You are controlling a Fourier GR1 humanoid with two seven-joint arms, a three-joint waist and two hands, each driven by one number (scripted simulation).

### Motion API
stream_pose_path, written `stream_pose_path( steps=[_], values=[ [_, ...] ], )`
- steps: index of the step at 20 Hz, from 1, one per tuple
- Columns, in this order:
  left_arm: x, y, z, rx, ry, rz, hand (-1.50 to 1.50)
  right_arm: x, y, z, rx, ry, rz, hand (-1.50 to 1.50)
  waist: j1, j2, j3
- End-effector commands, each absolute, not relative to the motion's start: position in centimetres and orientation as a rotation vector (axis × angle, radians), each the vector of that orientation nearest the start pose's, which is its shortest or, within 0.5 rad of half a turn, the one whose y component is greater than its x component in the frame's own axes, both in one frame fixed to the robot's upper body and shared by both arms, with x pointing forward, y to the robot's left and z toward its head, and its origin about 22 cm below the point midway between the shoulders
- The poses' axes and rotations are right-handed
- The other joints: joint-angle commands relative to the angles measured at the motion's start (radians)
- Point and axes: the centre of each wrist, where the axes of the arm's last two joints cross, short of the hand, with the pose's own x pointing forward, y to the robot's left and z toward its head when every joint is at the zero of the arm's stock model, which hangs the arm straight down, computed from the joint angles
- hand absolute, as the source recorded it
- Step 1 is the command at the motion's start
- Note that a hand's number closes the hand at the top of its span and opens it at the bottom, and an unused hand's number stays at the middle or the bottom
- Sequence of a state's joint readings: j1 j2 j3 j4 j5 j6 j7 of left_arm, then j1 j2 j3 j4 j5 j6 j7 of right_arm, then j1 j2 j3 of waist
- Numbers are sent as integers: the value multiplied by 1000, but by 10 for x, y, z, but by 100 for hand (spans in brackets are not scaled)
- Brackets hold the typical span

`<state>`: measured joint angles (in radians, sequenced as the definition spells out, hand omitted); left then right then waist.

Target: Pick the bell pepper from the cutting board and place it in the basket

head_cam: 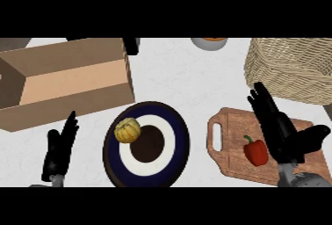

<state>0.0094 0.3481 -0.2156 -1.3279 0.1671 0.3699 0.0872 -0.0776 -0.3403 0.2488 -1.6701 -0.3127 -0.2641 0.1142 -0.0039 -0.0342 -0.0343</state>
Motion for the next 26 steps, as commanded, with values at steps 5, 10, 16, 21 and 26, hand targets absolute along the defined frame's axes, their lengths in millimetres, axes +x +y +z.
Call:
stream_pose_path(
  steps=[5,10,16,21,26],
  values=[
    [265,290,10,287,-1416,-106,0,299,-260,126,425,-1925,258,150,52,42,42],
    [269,288,9,220,-1380,-92,0,275,-232,138,491,-2011,1071,-150,32,34,38],
    [288,306,44,189,-1388,-83,0,237,-212,75,412,-2176,1016,-150,-3,33,35],
    [278,321,31,213,-1374,-61,0,229,-219,138,215,-1933,1163,-150,-10,30,32],
    [272,320,35,192,-1368,-61,0,246,-252,209,-322,-1805,1404,-150,-10,23,29]
  ],
)
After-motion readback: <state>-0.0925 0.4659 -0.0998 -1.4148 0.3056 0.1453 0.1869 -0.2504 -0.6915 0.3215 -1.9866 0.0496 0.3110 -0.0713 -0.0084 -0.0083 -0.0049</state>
